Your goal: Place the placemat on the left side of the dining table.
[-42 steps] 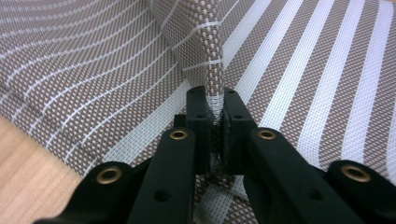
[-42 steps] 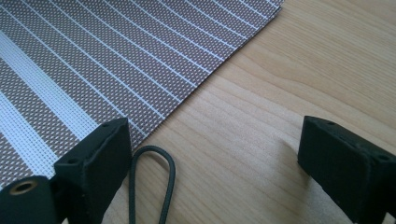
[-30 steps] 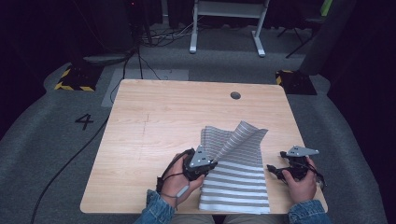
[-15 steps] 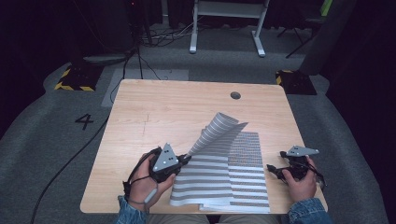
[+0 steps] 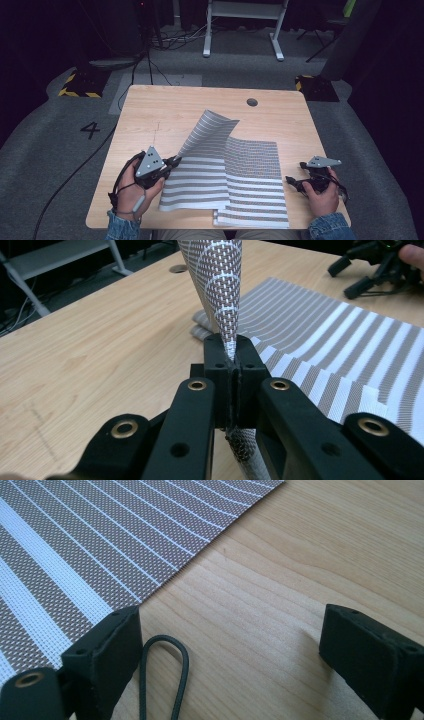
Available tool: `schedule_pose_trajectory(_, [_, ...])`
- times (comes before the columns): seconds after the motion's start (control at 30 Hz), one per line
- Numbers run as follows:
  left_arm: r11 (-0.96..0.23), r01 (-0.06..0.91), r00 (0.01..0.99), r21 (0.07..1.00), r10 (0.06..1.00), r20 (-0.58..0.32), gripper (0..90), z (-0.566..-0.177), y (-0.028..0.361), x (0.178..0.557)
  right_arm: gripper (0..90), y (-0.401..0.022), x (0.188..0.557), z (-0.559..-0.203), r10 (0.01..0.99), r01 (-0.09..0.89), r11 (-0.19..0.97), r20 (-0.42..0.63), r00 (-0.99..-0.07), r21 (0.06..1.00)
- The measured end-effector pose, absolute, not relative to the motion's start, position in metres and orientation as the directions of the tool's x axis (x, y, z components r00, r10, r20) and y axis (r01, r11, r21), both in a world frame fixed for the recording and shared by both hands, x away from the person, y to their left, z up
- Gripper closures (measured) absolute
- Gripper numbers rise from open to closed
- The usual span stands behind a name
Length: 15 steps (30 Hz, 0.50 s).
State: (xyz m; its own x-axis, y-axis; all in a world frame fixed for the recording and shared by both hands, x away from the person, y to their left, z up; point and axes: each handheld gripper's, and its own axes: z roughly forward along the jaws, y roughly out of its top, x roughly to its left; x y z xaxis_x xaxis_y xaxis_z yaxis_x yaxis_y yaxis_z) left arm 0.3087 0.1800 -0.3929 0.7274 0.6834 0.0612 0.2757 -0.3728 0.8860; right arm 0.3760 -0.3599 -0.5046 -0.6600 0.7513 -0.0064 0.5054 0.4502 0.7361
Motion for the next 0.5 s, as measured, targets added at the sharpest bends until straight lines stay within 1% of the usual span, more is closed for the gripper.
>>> schedule_pose_trajectory(0.13, [-0.358, 0.287, 0.711, 0.889, 0.701, 0.052, 87.1, -0.396, 0.189, 0.316, 10.5, -0.36, 0.376, -0.505, 0.751, 0.505, 0.451, -0.007, -0.66, 0.736])
schedule_pose_trajectory(0.17, [-0.343, 0.305, 0.703, 0.888, 0.711, 0.033, 87.1, -0.399, 0.195, 0.321, 10.5, -0.36, 0.376, -0.504, 0.75, 0.506, 0.452, -0.007, -0.661, 0.735])
schedule_pose_trajectory(0.3, [-0.336, 0.343, 0.678, 0.877, 0.735, 0.016, 87.0, -0.403, 0.202, 0.327, 10.5, -0.36, 0.376, -0.505, 0.751, 0.504, 0.451, -0.007, -0.661, 0.736])
schedule_pose_trajectory(0.5, [-0.333, 0.366, 0.656, 0.869, 0.754, 0.013, 86.9, -0.411, 0.21, 0.332, 10.5, -0.36, 0.376, -0.504, 0.75, 0.505, 0.453, -0.008, -0.661, 0.735])
